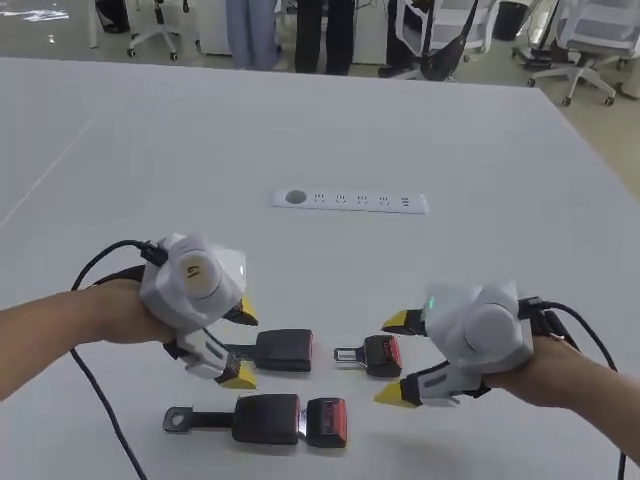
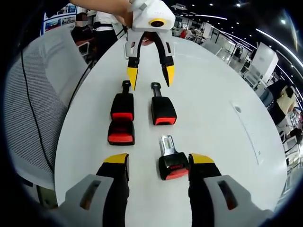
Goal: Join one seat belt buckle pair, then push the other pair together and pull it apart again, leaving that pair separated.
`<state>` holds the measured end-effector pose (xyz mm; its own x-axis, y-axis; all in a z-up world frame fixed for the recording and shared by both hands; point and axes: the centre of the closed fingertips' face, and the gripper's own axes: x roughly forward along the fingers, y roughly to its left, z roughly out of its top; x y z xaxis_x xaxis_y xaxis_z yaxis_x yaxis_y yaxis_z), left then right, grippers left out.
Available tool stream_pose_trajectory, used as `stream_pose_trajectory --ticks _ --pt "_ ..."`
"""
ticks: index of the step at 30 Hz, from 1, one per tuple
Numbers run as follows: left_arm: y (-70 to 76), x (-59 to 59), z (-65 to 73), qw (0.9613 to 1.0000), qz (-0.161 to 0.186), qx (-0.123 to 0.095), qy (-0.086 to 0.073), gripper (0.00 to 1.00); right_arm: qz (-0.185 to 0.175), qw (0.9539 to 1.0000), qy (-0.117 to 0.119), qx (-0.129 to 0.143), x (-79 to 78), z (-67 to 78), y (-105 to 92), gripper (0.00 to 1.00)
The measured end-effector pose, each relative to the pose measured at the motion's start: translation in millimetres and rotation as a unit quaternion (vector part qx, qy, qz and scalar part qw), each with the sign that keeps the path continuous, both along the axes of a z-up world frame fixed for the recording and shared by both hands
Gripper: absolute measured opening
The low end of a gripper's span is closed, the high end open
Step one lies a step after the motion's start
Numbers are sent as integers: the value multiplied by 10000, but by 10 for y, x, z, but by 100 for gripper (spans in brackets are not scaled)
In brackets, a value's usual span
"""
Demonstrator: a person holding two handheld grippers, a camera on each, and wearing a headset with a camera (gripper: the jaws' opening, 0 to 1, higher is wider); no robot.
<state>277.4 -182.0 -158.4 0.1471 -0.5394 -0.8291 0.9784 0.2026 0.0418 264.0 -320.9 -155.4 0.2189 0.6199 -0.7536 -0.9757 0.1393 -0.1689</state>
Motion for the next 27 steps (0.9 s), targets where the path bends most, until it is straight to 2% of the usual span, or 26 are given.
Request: stream_pose_trajectory --ticks 8,15,22,27 --pt "-72 115 -17 10000 -38 53 -15 49 2 9999 -16 -121 169 -44 -89 47" --pt "-123 178 -142 9993 -247 278 43 48 52 9996 28 -259 259 -130 -144 46" --pt "-163 215 -256 9980 -388 477 141 47 142 9991 142 -383 256 -181 -146 44" --pt "-175 221 -306 9966 -484 626 234 44 219 9980 284 -529 282 -308 -142 43"
